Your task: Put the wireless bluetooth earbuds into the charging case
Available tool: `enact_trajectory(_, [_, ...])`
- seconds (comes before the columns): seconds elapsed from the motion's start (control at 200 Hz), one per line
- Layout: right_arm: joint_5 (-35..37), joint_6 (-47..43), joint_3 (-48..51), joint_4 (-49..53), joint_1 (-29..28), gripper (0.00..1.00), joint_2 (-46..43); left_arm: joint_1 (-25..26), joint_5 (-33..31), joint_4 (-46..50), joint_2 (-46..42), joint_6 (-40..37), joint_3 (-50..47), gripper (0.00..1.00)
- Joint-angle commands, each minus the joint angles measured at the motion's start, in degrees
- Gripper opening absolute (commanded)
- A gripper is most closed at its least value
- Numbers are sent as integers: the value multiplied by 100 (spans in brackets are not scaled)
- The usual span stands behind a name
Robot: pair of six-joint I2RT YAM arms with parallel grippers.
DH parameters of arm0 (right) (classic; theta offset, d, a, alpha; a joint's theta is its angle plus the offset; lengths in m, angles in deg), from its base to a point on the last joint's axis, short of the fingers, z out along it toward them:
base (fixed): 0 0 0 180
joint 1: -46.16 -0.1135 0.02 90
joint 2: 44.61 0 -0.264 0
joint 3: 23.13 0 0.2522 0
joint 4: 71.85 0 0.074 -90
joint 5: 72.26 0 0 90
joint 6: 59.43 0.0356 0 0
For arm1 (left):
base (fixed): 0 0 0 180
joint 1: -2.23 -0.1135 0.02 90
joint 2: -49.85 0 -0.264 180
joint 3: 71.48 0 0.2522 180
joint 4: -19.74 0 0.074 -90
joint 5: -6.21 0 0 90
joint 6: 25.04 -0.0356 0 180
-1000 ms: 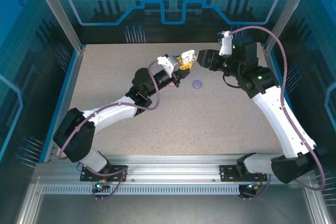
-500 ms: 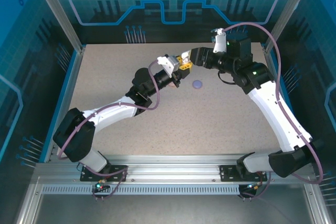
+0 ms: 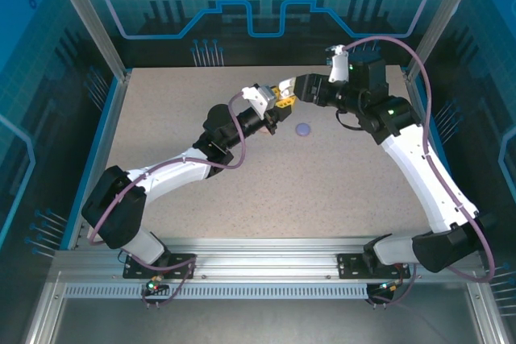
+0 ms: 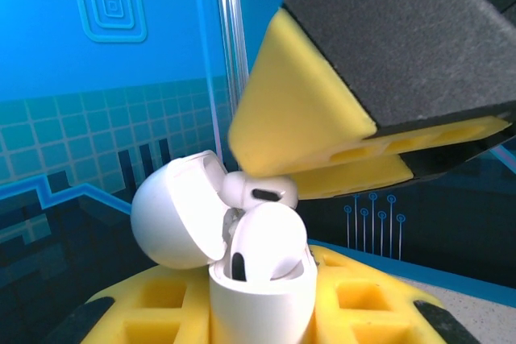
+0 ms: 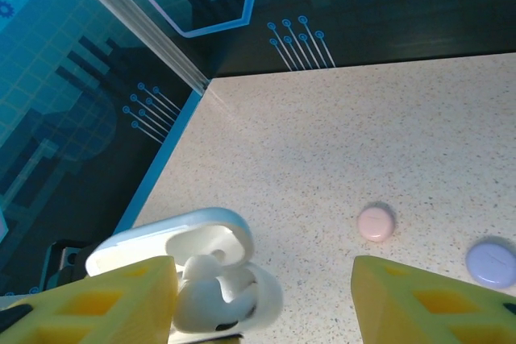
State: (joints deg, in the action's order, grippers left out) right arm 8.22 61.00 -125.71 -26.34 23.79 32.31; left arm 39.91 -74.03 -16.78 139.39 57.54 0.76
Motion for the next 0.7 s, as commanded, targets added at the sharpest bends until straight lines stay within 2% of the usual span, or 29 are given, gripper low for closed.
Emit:
enact_trajectory(0.0, [-23, -17, 129, 169, 166, 59, -164, 8, 26, -281, -77, 57, 144, 0])
enact_trajectory(0.405, [-399, 183, 94, -2, 191, 59, 32, 4, 52, -316, -26, 120, 155, 0])
enact_trajectory(0.695, [-206, 154, 140, 55, 349, 58, -197, 11, 44, -306, -20, 133, 155, 0])
